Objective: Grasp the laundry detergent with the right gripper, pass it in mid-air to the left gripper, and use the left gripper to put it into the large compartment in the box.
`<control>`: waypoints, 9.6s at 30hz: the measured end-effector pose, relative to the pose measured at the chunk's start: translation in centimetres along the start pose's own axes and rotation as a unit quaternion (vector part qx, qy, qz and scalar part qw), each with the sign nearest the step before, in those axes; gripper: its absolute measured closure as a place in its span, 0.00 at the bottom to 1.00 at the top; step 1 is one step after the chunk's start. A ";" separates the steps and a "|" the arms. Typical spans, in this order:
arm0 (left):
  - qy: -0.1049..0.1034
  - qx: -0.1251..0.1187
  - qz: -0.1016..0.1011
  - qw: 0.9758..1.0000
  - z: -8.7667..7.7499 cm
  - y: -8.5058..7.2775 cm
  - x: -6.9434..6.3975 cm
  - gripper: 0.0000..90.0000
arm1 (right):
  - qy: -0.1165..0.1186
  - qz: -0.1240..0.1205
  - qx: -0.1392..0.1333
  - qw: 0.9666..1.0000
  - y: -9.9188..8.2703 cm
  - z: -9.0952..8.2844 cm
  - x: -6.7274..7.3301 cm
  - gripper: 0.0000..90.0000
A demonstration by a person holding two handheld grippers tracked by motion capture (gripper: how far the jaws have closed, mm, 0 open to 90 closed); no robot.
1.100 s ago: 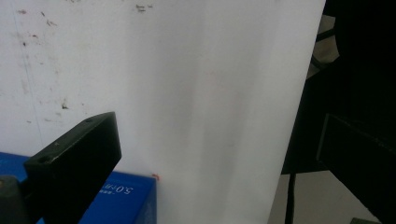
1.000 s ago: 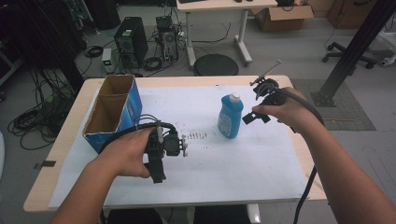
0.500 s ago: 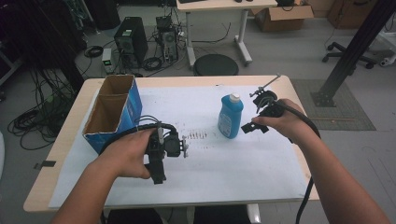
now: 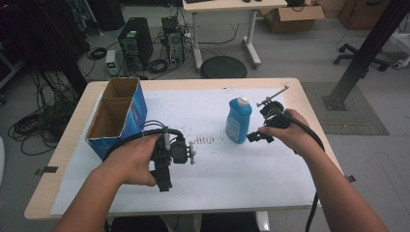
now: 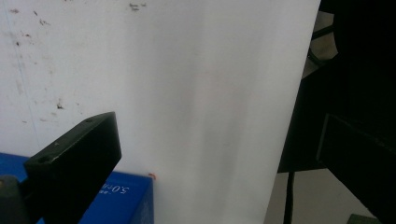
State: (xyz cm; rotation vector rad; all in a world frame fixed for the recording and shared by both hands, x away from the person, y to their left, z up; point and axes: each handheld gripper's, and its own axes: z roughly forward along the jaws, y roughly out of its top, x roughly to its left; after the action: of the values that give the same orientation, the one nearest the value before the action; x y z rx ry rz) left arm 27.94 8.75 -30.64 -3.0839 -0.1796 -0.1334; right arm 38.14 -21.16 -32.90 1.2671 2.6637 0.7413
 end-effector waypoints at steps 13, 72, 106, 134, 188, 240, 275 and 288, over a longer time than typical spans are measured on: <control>0.000 0.004 0.002 1.000 0.0 0.2 -0.1 0.00 | 0.008 0.004 -0.043 0.999 -0.7 2.4 -0.6 0.03; 0.002 0.015 -0.001 1.000 0.0 -0.1 -0.8 0.00 | -0.027 0.025 -0.223 0.974 -1.5 8.0 -0.1 0.02; 0.006 0.017 -0.001 1.000 0.1 -0.5 -1.7 0.00 | -0.037 0.044 -0.307 0.950 -2.0 10.4 -0.1 0.01; 0.005 0.012 -0.004 1.000 0.1 -0.7 -1.6 0.00 | -0.047 0.041 -0.315 0.947 -2.1 10.9 0.0 0.25; 0.005 0.011 -0.010 1.000 0.2 -0.5 -1.0 0.00 | -0.070 0.009 -0.321 0.944 -2.0 10.8 0.4 0.51; 0.001 -0.021 0.017 1.000 -4.4 2.9 0.9 0.00 | 0.215 -0.305 -0.262 0.890 -4.1 3.1 5.7 0.50; -0.012 -0.027 0.028 0.999 -4.7 4.0 0.7 0.00 | 0.285 -0.328 -0.263 0.862 -3.3 7.9 11.4 0.50; -0.016 -0.033 0.033 0.999 -4.9 4.5 0.5 0.00 | 0.292 -0.334 -0.269 0.855 -2.2 8.5 12.9 0.50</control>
State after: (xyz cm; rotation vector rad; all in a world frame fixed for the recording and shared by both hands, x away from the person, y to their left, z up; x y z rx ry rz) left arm 28.56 4.08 -25.93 -3.1545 -0.0744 -0.0883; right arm 30.66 -9.39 -39.91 -0.0665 2.6593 1.7439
